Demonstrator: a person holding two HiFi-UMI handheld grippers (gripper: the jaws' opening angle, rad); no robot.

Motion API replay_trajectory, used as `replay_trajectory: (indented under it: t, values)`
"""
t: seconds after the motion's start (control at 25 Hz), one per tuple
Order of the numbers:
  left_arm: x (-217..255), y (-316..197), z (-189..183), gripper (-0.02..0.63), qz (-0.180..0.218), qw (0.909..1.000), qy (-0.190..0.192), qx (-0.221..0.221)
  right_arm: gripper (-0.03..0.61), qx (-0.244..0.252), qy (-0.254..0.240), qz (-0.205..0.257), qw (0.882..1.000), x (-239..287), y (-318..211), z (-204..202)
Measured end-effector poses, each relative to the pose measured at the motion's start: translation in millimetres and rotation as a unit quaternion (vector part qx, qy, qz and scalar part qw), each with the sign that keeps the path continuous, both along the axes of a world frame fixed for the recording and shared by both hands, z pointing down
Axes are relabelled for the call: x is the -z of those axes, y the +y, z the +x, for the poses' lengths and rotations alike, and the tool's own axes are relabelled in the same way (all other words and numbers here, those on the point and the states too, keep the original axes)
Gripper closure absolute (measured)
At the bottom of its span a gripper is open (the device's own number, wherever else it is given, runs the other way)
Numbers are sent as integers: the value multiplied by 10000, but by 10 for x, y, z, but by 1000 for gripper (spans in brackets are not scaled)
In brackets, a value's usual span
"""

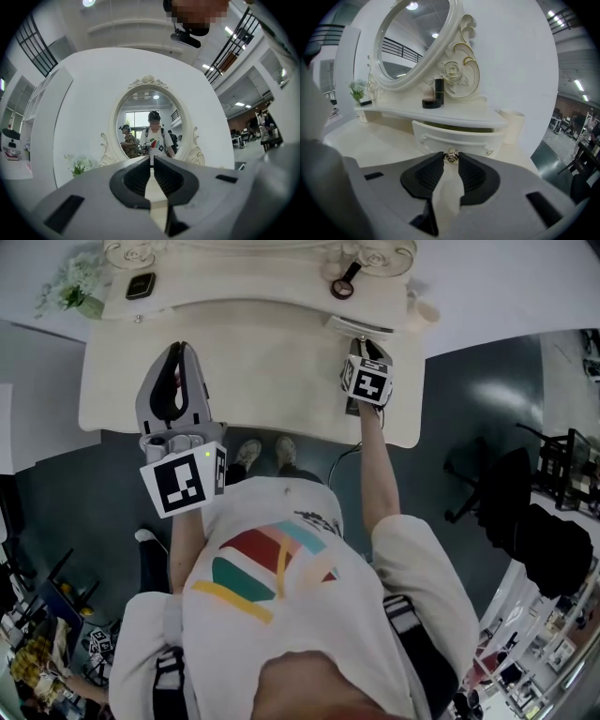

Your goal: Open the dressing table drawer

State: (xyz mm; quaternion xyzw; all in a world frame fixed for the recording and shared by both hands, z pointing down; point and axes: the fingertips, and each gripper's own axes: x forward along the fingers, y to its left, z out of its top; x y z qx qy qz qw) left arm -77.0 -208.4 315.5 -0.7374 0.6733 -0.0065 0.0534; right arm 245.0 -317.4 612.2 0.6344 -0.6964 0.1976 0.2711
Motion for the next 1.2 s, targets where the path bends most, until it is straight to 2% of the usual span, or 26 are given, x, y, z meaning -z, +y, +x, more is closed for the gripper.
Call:
replay_trajectory:
  t: [1.2]
  values:
    - [27, 39, 5, 594, 36, 9998, 66, -180, 492, 54, -11, -19, 10000, -14, 385, -55]
